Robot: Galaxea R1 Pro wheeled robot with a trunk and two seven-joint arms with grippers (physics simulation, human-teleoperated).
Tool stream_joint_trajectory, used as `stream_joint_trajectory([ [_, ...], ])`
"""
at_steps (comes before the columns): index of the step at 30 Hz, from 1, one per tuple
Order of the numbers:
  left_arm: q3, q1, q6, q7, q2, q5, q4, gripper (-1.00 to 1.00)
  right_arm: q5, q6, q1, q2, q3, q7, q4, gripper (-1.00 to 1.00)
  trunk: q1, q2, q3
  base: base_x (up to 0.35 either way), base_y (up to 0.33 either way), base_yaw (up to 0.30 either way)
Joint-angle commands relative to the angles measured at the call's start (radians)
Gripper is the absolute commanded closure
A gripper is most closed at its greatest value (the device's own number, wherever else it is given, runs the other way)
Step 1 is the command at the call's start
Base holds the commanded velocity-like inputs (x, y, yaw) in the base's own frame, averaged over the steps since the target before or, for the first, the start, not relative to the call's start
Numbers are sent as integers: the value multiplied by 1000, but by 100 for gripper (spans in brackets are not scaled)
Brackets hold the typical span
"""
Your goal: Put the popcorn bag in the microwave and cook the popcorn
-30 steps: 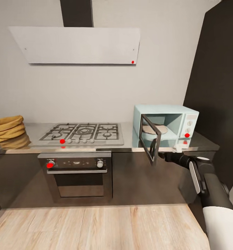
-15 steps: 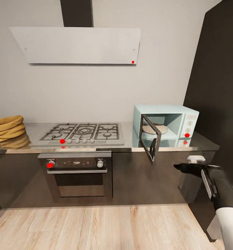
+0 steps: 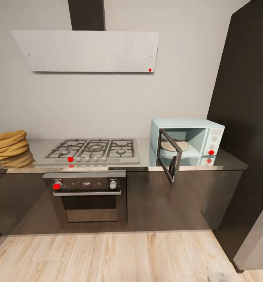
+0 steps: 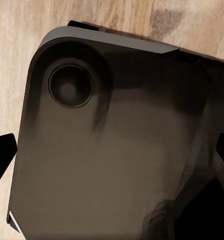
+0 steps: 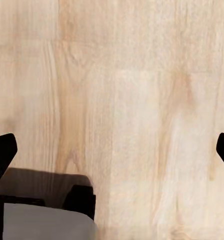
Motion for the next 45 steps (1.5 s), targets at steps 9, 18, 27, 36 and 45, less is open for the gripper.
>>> stream_joint_trajectory([
  [9,2,0,-3,1,0,4,1,-100,24,-170,274,76,-10,-97,7,-100,0,-1,-1,0,0,0],
  [18,2,0,-3,2,2,6,1,-100,10,-160,278,105,-18,-187,8,-100,0,-1,-1,0,0,105],
  [27,-6,0,-3,2,52,-4,-1,-100,11,-158,278,109,-18,-192,8,-100,0,-1,-1,0,0,265],
  [36,-6,0,-3,2,58,-6,0,-100,10,-158,284,107,-18,-192,8,-100,0,-1,-1,0,0,269],
  [45,-6,0,-3,2,58,-6,0,-100,10,-159,284,106,-18,-193,8,-100,0,-1,-1,0,0,269],
])
